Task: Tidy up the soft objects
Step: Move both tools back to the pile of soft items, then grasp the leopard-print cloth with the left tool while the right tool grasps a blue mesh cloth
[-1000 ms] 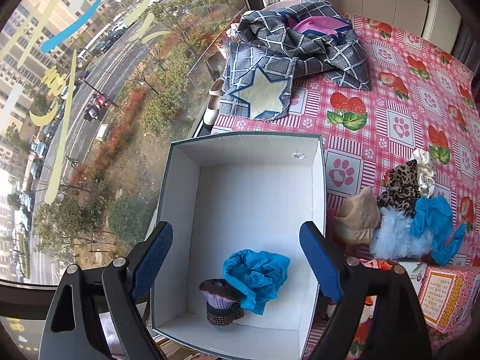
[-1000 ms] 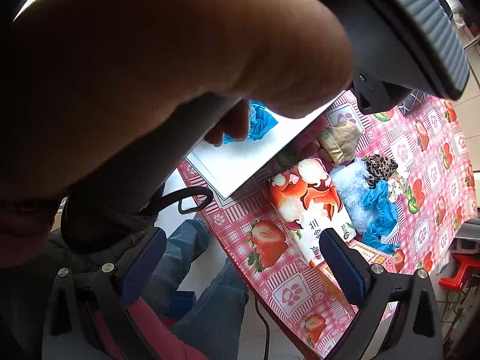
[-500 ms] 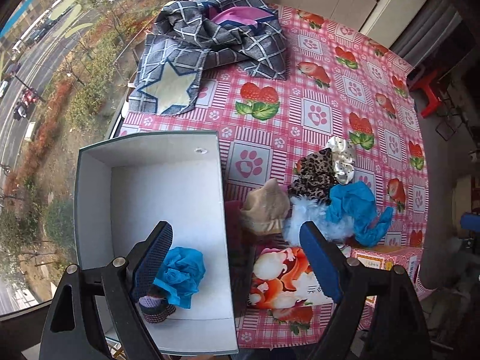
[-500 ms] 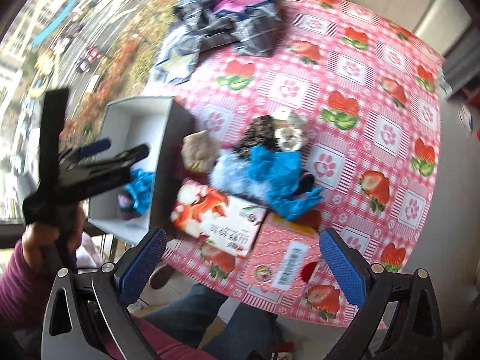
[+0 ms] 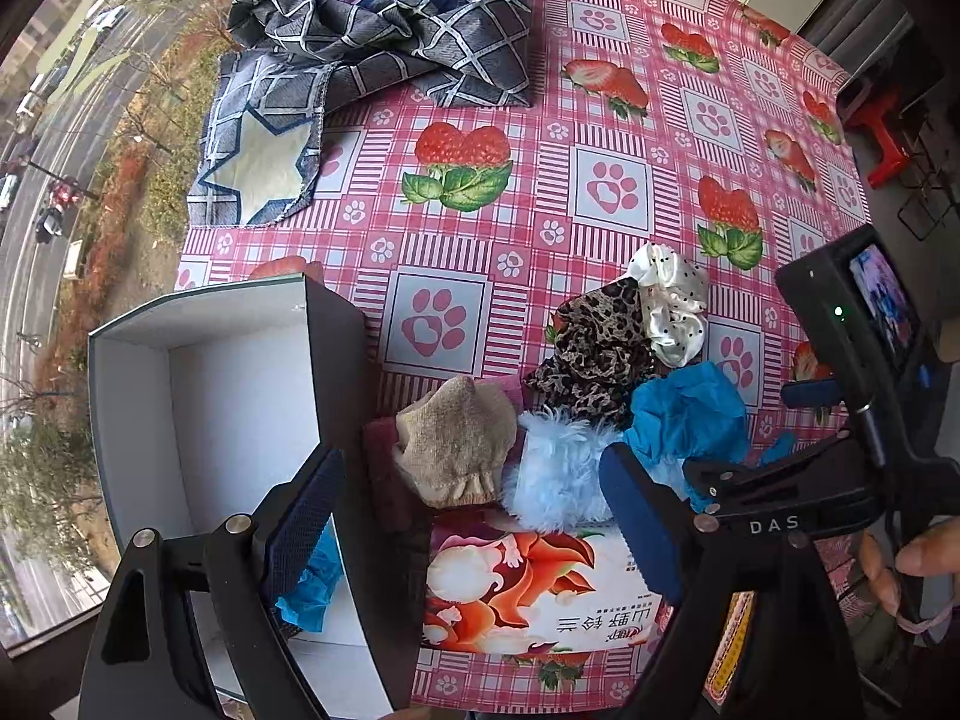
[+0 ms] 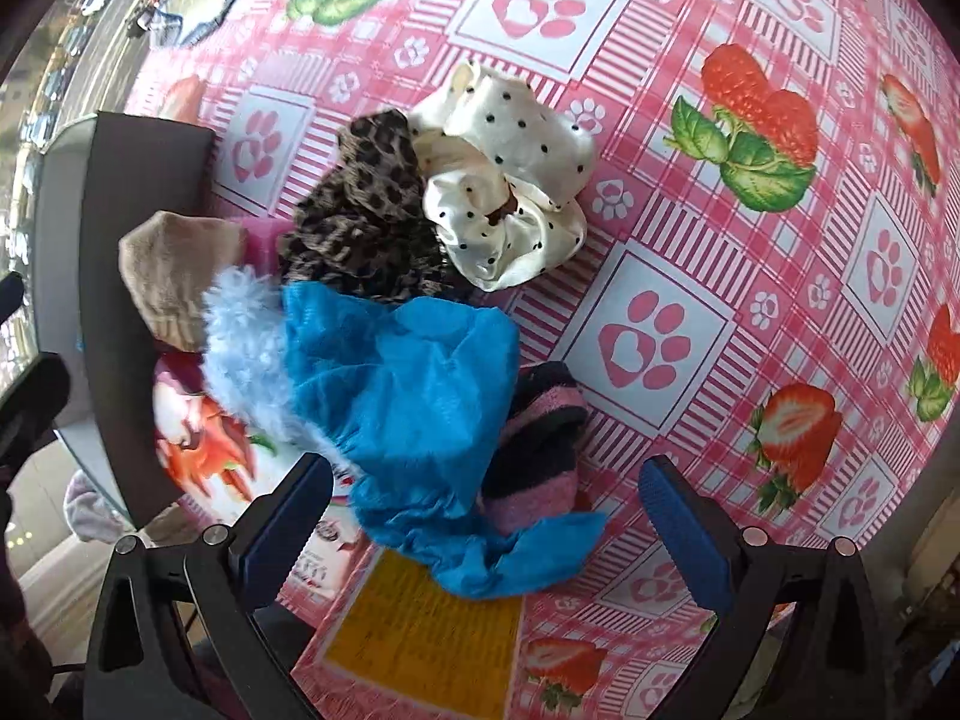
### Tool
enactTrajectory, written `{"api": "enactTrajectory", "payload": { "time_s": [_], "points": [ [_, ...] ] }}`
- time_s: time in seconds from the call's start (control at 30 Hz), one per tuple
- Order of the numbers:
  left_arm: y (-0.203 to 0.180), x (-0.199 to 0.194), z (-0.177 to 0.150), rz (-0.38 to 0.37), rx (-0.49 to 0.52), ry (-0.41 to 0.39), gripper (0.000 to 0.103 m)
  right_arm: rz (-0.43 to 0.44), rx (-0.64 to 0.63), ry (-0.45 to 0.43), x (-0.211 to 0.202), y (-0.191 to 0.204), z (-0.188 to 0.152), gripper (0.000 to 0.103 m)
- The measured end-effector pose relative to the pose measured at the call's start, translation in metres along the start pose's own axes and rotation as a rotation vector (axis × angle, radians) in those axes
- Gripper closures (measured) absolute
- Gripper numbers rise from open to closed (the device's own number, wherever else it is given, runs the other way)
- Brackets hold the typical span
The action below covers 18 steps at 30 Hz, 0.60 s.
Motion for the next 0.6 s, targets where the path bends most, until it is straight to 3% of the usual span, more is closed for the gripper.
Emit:
{"api": "enactTrajectory", "payload": {
  "time_s": [0.13,0.3,0.37,0.43,0.53,0.6],
  "points": [
    [-0.015,0.026,0.015,-0.002,-0.005,0.046,0.014,-0.115,0.114,-0.042,0.009,-0.042,-0.004,0.000],
    [-0.045,0.065,0.030,0.021,0.054,0.112,0.014,-0.243,0.321,-0.065,0.012,-0.131,-0.033,0.000],
    [-0.054,0.080,0.031,0.020,0.068,0.144,0.014,-0.224,0.420,-0.064,0.013,-0.163,-0.049,0.000],
    [-0.056,0.092,0.031,0.029,0.068,0.167,0.014,-0.146,0.487,-0.097,0.011,-0.180,-0.064,0.000],
    [-0.056,0.106,0.032,0.025,0.056,0.202,0.014,-0.045,0.492,-0.158,0.006,-0.182,-0.073,0.000],
    [-0.057,0.112,0.033,0.022,0.064,0.214,0.014,-0.062,0.461,-0.182,0.005,-0.177,-0.069,0.000]
  ]
}}
Point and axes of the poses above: each gripper's, at about its wrist camera, not at the fingertips, and x roughly the way its jaws point, y to its left, z to its top, the point moved 4 cm from there along x, roughly the way its jaws point, and after that the axes turned 3 degrees about -z, right-handed, at the moved point
